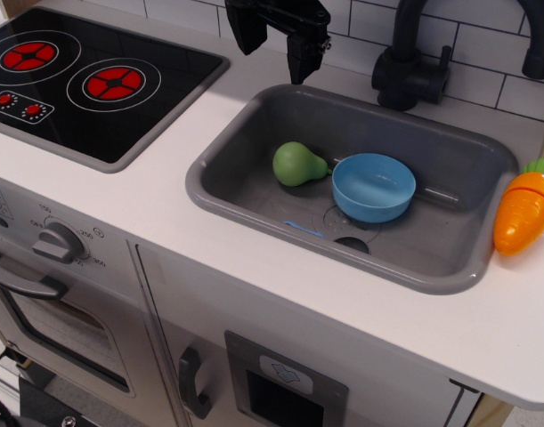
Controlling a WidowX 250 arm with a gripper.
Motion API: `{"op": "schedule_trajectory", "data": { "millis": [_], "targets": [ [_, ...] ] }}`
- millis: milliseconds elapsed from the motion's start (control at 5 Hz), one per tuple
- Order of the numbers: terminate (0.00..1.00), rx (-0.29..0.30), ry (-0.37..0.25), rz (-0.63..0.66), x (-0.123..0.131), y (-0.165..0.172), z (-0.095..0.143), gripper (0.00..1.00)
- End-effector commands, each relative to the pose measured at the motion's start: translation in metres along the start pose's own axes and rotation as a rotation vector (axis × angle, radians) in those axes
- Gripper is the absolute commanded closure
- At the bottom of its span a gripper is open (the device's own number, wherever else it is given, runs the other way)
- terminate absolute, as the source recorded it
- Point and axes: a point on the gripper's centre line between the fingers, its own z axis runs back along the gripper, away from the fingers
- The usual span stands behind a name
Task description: Put spoon in bowl sink
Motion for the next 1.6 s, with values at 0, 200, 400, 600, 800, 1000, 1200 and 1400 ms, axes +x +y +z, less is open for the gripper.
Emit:
{"op": "schedule_trajectory", "data": {
  "millis": [0,200,400,600,800,1000,1200,1400],
  "targets": [
    [0.0,0.0,0.0,0.0,0.0,0.0,0.0,0.0],
    [0.0,-0.021,0.058,0.078,-0.013,-0.011,-0.004,0.0],
    [0.0,-0.061,0.13,0.097,-0.027,-0.028,-0.016,0.0],
    [0.0,-0.136,0.138,-0.027,-0.035,-0.044,-0.025,0.0],
    [0.0,-0.189,0.171,-0.079,-0.043,-0.057,-0.033,0.0],
    [0.0,-0.193,0.172,-0.106,-0.053,-0.072,-0.044,0.0],
    [0.0,-0.173,0.187,-0.104,-0.059,-0.092,-0.057,0.0],
    [0.0,-0.128,0.151,-0.082,-0.063,-0.108,-0.068,0.0]
  ]
}}
